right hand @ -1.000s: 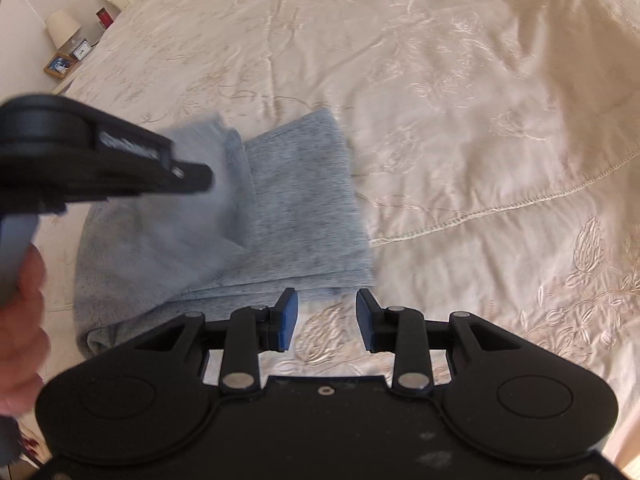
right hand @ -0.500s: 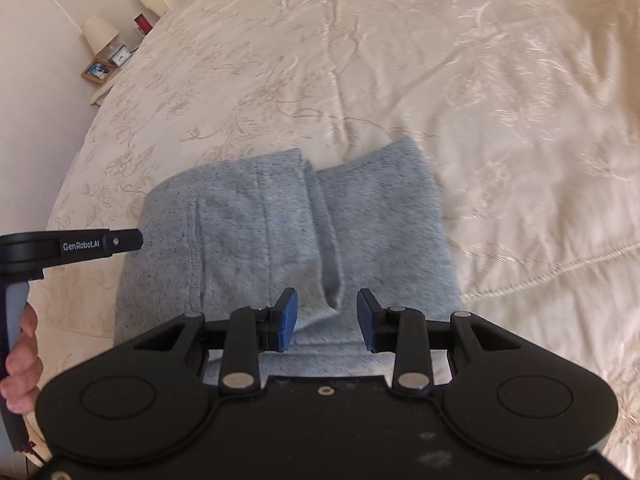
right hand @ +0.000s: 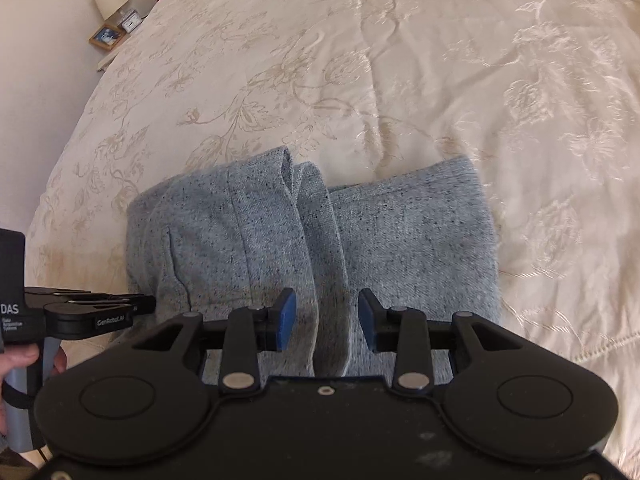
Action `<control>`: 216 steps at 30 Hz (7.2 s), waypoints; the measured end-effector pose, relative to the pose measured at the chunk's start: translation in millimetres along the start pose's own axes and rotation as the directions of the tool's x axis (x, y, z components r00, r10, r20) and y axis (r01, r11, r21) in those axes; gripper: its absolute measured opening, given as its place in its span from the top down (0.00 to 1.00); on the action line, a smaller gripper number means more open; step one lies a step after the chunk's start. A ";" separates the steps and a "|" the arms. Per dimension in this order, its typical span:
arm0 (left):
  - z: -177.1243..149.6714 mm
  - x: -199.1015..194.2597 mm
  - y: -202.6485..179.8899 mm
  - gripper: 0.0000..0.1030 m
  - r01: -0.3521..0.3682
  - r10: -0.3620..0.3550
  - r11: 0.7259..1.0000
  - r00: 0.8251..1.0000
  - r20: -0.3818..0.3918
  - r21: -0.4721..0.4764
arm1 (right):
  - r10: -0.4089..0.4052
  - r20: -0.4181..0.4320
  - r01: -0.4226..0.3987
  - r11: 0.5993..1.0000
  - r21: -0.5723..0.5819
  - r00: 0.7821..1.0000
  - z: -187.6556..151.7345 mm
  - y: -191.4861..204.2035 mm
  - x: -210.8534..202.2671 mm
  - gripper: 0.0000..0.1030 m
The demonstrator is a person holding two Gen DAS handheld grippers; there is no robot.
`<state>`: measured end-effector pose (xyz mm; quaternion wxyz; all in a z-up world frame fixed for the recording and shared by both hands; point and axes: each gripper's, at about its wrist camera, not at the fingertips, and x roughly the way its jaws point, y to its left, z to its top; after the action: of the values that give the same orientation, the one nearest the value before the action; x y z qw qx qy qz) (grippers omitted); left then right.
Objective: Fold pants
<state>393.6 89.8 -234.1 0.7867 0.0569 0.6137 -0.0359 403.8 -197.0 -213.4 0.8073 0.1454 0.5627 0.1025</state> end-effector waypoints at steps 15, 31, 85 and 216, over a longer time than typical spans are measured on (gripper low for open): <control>-23.3 -42.5 10.1 0.82 0.032 -0.027 0.999 0.993 0.112 -0.040 | 0.291 -0.119 -0.275 0.952 0.137 0.949 9.6 -35.6 40.2 0.62; -127.7 -131.6 -76.6 0.82 0.060 -0.110 0.982 0.953 0.283 0.179 | 0.266 -0.010 -0.267 0.962 -0.064 0.964 36.6 36.1 -41.9 0.93; 20.8 -91.1 -47.8 0.87 0.095 -0.077 0.994 0.963 0.260 -0.056 | -0.192 0.232 0.185 0.981 0.053 0.954 6.9 -27.2 -78.1 0.80; -115.2 -117.7 177.7 0.80 0.043 -0.001 0.986 0.967 0.255 -0.161 | 0.119 0.053 -0.109 0.980 -0.167 0.991 -90.2 280.6 13.0 0.85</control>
<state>276.5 279.7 -139.6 0.8604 -0.0203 0.5093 -0.0006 323.1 80.9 -155.8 0.8266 0.1137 0.5175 0.1899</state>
